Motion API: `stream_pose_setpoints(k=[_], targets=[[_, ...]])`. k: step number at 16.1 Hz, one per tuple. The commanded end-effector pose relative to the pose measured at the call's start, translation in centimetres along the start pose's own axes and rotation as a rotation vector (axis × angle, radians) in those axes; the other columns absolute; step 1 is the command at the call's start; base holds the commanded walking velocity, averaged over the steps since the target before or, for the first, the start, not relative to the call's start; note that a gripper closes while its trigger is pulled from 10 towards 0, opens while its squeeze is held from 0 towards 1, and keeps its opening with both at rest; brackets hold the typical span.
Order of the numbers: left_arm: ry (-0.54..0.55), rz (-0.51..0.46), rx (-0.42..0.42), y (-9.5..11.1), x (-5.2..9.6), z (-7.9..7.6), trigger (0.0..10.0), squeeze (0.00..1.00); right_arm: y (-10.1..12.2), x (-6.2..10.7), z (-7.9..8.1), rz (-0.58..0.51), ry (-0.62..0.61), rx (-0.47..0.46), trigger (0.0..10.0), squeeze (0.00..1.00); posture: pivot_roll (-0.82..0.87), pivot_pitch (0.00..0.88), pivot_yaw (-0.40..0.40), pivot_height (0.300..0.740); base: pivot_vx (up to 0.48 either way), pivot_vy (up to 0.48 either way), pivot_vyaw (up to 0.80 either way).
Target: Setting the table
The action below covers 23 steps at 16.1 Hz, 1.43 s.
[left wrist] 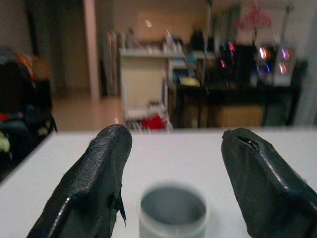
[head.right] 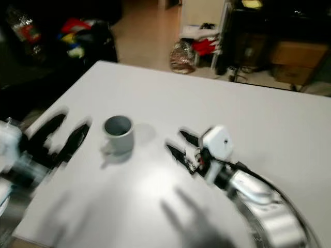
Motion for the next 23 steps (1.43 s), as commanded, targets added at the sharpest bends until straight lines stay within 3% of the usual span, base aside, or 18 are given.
stream_pose_setpoints(k=[1, 2, 4, 6, 9, 10, 13, 14, 15, 16, 17, 21, 22, 23], targets=[[0.046, 0.031, -0.014, -0.2, 0.2, 0.3, 10.0, 0.0, 0.9, 0.0, -0.4, -0.023, -0.052, 0.031, 10.0, 0.0, 0.05, 0.0, 0.023, 0.74, 0.0, 0.0, 0.8], [0.063, 0.006, -0.037, 0.3, -0.8, -0.2, 10.0, 0.0, 1.6, -0.1, -0.9, -0.062, -0.136, 0.001, 10.0, 0.0, 0.05, 0.0, 0.026, 0.74, 0.0, 0.0, 0.8], [0.288, 0.042, -0.083, -0.8, -1.3, 2.1, 10.0, 0.0, 2.6, -0.2, -1.3, -0.092, -0.212, 0.005, 10.0, 0.0, 0.04, 0.0, 0.03, 0.74, 0.0, 0.0, 0.8], [0.295, 0.092, -0.13, -1.7, -1.5, 1.8, 10.0, 0.0, 2.7, -0.4, -1.5, -0.079, -0.251, 0.012, 10.0, 0.0, 0.04, 0.0, 0.022, 0.74, 0.0, 0.0, 0.8], [0.295, 0.127, -0.097, -2.9, -1.5, 0.7, 10.0, 0.0, 2.1, -0.8, -1.0, -0.059, -0.257, -0.005, 10.0, 0.0, 0.04, 0.0, 0.007, 0.74, 0.0, 0.0, 0.8], [0.277, 0.157, -0.132, -3.6, -1.7, 0.3, 10.0, 0.0, 1.8, -1.1, -1.0, -0.029, -0.279, -0.014, 10.0, 0.0, 0.04, 0.0, -0.004, 0.74, 0.0, 0.0, 0.8], [0.33, 0.136, -0.111, -3.4, -1.4, 1.0, 10.0, 0.02, 1.3, -1.1, -1.3, -0.012, -0.304, -0.047, 10.0, 0.0, 0.05, 0.0, -0.022, 0.74, 0.0, 0.0, 0.8], [0.319, 0.132, -0.102, -3.3, -1.4, 1.0, 10.0, 0.65, 1.4, -1.1, -1.3, -0.017, -0.304, -0.052, 10.0, 0.0, 0.05, 0.0, -0.022, 0.74, 0.0, 0.0, 0.77], [0.319, 0.13, -0.088, -3.3, -1.5, 1.0, 10.0, 1.0, 1.5, -1.2, -1.4, -0.022, -0.306, -0.06, 10.0, 0.0, 0.04, 0.0, -0.011, 0.74, 0.0, 0.0, 0.77], [0.319, 0.128, -0.081, -3.5, -1.7, 1.1, 10.0, 1.0, 1.5, -1.2, -1.5, -0.024, -0.312, -0.067, 10.0, 0.95, 0.04, 0.0, -0.024, 0.74, 0.0, 0.0, 0.77], [0.296, 0.12, -0.1, -3.3, -2.0, 0.8, 10.0, 1.0, 1.4, -1.2, -1.8, -0.021, -0.331, -0.077, 10.0, 1.0, 0.04, 0.0, -0.038, 0.74, 0.0, 0.0, 0.77], [0.326, 0.061, -0.091, -2.5, -2.0, 0.5, 10.0, 1.0, 2.4, -1.6, -2.1, -0.051, -0.291, -0.048, 10.0, 1.0, 0.04, 0.0, -0.064, 0.74, 0.0, 0.0, 0.77], [0.333, 0.068, -0.105, -2.7, -1.5, 0.5, 10.0, 0.0, 2.7, -1.8, -1.7, -0.061, -0.273, -0.036, 10.0, 1.0, 0.03, 0.0, -0.045, 0.74, 0.0, 0.0, 0.78], [0.327, 0.077, -0.106, -3.0, -1.3, 0.3, 10.0, 0.0, 2.7, -1.8, -1.4, -0.063, -0.261, -0.036, 10.0, 1.0, 0.03, 0.0, -0.045, 0.74, 0.0, 0.0, 0.78]])
Point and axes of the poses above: a point about 5 cm out from each wrist's last joint towards the gripper, its own x axis pointing back from the gripper into the wrist, its own y axis along the axis of the wrist's last joint, z = x × y, the point moved 3 cm from there along -x, pointing out of the wrist towards the gripper, and after that the axes turned 8 degrees about x, right-handed, at the moved point
